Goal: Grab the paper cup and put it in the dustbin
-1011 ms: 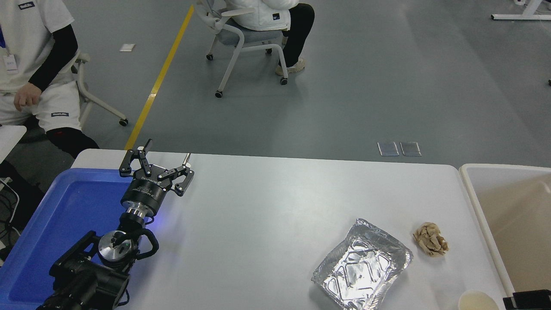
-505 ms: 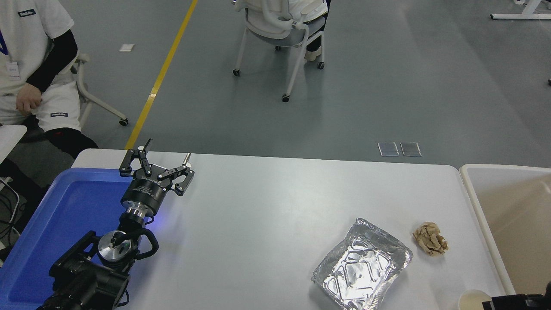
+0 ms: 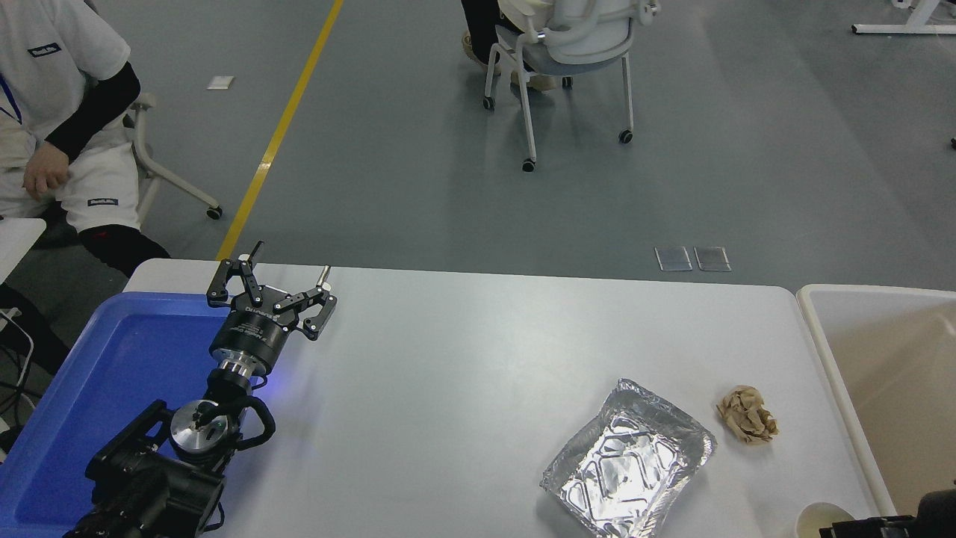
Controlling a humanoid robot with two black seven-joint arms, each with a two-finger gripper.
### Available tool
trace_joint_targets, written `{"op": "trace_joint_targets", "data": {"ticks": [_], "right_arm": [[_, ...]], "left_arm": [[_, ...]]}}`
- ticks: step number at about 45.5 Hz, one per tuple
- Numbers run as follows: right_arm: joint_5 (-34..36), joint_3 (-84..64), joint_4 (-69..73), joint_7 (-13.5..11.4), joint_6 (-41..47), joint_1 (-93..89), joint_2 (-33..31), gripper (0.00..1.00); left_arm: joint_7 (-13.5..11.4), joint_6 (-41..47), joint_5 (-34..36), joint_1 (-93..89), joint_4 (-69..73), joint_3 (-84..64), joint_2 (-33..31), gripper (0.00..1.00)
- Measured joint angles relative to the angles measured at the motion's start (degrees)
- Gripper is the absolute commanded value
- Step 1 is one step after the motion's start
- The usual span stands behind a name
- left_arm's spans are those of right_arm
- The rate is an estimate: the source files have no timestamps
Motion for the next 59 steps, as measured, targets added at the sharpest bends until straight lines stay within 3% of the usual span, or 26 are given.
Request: {"op": "trace_joint_targets", "data": {"ticks": [19,35,46,59], "right_arm": [[-0.28,0.06,-0.41,5.07,-0.87,0.51,-0.47,0.00],[-0.96,-0.25,0.99,9.92,0.25,5.30,-4.76,0.00],[-0.93,-0.21,3.62,12.20,8.97,17.82,-9.36,0.00],[-1.02,-0.14,4.56,12.64,24.55,37.77,-10.67,0.00]], "left_arm": [[0.00,0.00,0.00,0.00,0.00,0.00,0.00,0.99],[0.00,0.00,-0.01,0.00,0.00,0.00,0.00,0.99],[0.00,0.01,0.00,0.00,0.00,0.00,0.01,0.99],[0.00,0.01,-0.01,0.00,0.00,0.00,0.00,0.99]]}}
